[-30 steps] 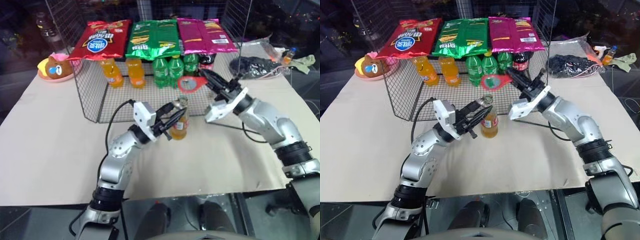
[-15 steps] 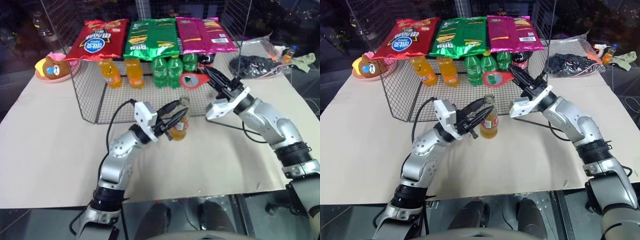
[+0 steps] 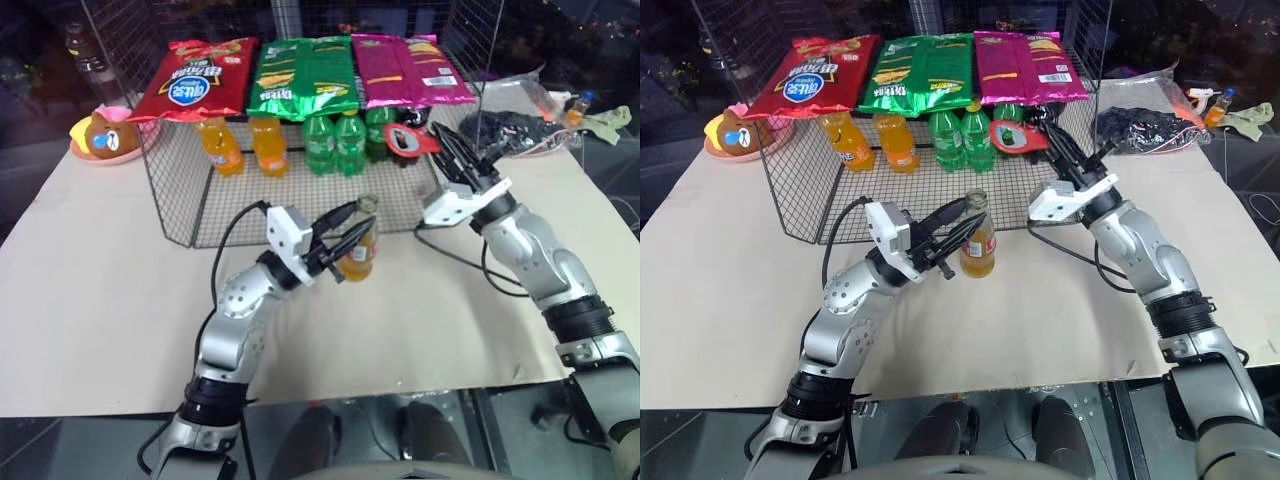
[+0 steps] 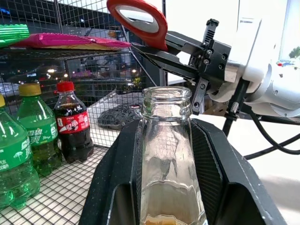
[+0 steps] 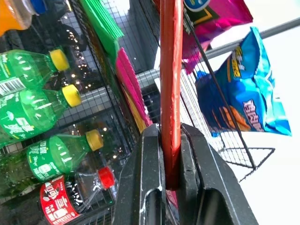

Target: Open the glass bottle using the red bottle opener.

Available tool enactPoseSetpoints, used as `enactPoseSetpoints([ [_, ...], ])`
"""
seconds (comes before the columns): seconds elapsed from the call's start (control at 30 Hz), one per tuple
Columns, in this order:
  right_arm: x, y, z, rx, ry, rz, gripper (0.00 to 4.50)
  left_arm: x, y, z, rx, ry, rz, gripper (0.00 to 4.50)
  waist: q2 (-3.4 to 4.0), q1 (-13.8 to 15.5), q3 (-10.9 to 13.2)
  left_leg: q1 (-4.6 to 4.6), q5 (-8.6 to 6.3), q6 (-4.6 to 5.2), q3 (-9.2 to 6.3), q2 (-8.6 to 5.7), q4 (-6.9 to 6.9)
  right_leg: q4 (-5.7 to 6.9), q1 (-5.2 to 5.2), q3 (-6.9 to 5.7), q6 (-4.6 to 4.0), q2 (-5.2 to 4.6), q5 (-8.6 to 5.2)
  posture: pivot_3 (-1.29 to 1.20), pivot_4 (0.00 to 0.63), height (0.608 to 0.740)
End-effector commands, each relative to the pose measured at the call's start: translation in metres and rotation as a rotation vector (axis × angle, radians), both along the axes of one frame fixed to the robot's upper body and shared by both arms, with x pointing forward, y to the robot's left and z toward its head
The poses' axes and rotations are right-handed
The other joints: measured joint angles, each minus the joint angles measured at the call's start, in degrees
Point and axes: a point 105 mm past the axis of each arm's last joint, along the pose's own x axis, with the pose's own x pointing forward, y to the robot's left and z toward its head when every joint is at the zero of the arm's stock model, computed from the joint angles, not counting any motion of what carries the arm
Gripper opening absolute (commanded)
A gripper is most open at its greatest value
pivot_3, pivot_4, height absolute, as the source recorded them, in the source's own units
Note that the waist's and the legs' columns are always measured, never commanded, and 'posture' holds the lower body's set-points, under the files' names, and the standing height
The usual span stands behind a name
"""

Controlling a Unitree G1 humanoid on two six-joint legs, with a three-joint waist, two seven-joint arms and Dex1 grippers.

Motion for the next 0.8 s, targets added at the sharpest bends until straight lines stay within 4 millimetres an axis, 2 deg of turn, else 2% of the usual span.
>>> enactPoseSetpoints([
  [0.03, -0.001, -0.007, 0.010, 0.056, -0.013, -0.009, 0.00, 0.002, 0.003, -0.035, 0.066, 0.123, 0.020, 2.78, -0.01, -0.08, 0.02, -0.02, 0.00, 0.00, 0.01, -0.01, -0.02, 0.00, -0.03, 0.01, 0.00, 0.00, 0.00, 0.00, 0.150, 0.740],
  [0.1, -0.001, -0.007, 0.009, 0.060, -0.007, -0.007, 0.00, 0.002, 0.003, -0.035, 0.062, 0.126, 0.026, 3.65, -0.03, -0.14, 0.10, -0.15, 0.00, 0.00, 0.01, -0.01, -0.02, 0.00, -0.18, 0.01, 0.00, 0.01, 0.00, 0.00, 0.150, 0.740],
  [0.13, -0.001, -0.007, 0.009, 0.061, -0.005, -0.007, 0.00, 0.002, 0.003, -0.035, 0.055, 0.134, 0.019, 4.24, -0.07, -0.11, 0.13, -0.38, 0.00, 0.00, 0.04, -0.01, -0.01, 0.07, -0.43, 0.04, 0.00, 0.01, 0.00, 0.00, 0.150, 0.740],
  [0.17, -0.001, -0.007, 0.009, 0.063, -0.003, -0.007, 0.00, 0.002, 0.003, -0.035, 0.051, 0.138, 0.016, 4.46, -0.07, -0.07, 0.13, -0.51, 0.01, -0.01, 0.05, 0.00, 0.00, 0.13, -0.58, 0.05, 0.00, 0.00, 0.00, 0.00, 0.150, 0.740],
  [0.4, 0.001, -0.010, 0.008, 0.076, 0.009, -0.012, 0.00, 0.002, 0.006, -0.035, 0.050, 0.137, 0.020, 4.46, -0.06, -0.20, 0.14, -0.77, 0.02, -0.03, 0.21, 0.02, -0.03, 0.14, -0.90, 0.17, 0.00, -0.01, 0.00, 0.00, 0.150, 0.740],
  [0.5, 0.001, -0.013, 0.002, 0.132, 0.070, 0.001, 0.00, -0.001, 0.007, -0.036, 0.052, 0.137, 0.019, 4.46, -0.06, -0.19, 0.14, -0.76, 0.02, -0.03, 0.21, 0.03, -0.03, 0.15, -0.90, 0.17, 0.00, 0.00, 0.00, 0.00, 0.150, 0.740],
  [0.6, 0.002, -0.014, -0.015, 0.261, 0.262, 0.064, 0.00, -0.003, 0.010, -0.036, 0.060, 0.134, 0.021, 4.46, -0.07, -0.25, 0.14, -0.75, 0.02, -0.03, 0.23, 0.05, -0.04, 0.15, -0.89, 0.19, 0.00, 0.00, 0.00, 0.00, 0.150, 0.740],
  [0.67, -0.001, -0.012, -0.043, 0.390, 0.518, 0.126, 0.00, -0.007, 0.014, -0.037, 0.067, 0.136, 0.021, 4.46, -0.07, -0.24, 0.14, -0.75, 0.02, -0.03, 0.23, 0.10, -0.05, 0.14, -0.89, 0.20, 0.00, 0.01, 0.00, 0.00, 0.150, 0.740],
  [0.8, -0.017, -0.005, -0.078, 0.560, 0.887, 0.213, 0.00, -0.013, 0.020, -0.040, 0.083, 0.147, 0.019, 4.46, 0.03, -0.10, 0.20, -0.78, 0.01, -0.02, 0.22, 0.14, -0.06, 0.12, -0.90, 0.21, 0.00, 0.00, 0.00, 0.00, 0.150, 0.740],
])
